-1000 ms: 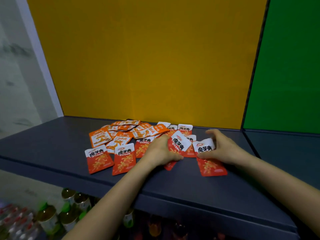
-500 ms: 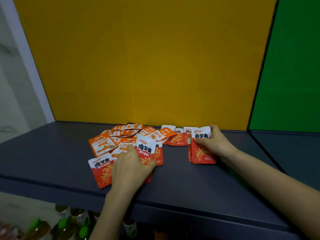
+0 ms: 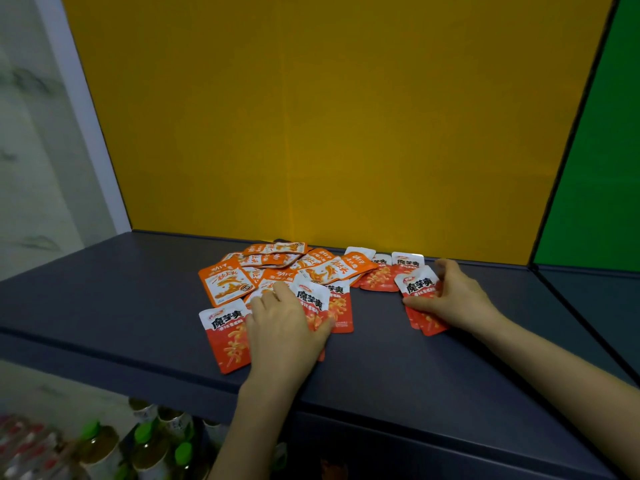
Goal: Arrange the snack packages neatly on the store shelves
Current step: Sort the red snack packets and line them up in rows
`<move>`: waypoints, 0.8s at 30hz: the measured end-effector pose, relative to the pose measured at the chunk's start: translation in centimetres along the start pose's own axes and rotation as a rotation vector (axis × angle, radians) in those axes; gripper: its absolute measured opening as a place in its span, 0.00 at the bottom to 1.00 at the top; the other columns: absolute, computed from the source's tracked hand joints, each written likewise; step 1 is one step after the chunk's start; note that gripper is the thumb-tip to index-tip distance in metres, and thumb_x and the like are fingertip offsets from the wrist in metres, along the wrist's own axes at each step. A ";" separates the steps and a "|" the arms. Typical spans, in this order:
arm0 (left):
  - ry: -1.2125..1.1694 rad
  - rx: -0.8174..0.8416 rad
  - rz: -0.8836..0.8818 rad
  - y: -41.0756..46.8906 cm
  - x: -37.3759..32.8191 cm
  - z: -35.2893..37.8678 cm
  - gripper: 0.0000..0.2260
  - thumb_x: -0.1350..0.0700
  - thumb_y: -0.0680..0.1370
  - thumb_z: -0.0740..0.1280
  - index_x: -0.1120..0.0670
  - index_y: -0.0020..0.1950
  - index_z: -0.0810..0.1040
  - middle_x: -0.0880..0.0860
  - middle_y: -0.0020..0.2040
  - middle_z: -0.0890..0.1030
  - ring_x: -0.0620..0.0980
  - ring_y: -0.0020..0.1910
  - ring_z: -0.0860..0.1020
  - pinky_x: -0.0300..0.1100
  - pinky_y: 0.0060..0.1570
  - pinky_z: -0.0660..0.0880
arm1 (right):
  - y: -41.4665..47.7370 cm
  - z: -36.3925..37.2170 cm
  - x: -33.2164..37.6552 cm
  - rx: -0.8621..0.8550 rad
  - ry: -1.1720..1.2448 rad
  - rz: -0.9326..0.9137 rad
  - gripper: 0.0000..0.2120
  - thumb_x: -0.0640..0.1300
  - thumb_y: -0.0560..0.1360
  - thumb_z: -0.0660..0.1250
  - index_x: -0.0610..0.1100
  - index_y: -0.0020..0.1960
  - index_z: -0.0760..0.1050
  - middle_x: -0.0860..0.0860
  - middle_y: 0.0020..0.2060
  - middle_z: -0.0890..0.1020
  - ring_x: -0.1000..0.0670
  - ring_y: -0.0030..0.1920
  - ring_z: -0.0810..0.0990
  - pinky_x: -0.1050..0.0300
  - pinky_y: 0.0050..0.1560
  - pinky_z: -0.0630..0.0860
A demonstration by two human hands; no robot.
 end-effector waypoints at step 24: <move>-0.440 -0.029 0.008 0.6 -0.2 -2.1 0.24 0.47 0.72 0.71 0.55 0.61 0.67 0.53 0.56 0.78 0.55 0.56 0.76 0.48 0.52 0.73 | -1.1 -0.9 -0.1 -0.001 0.180 0.033 0.33 0.49 0.69 0.74 0.42 0.69 0.66 0.44 0.62 0.77 0.44 0.60 0.76 0.54 0.52 0.72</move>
Point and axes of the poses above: each hand's wrist, its own y-axis towards the middle knuckle, its own z-axis out of the palm, x = y × z, the point moved 10 cm from there along y, towards the middle knuckle
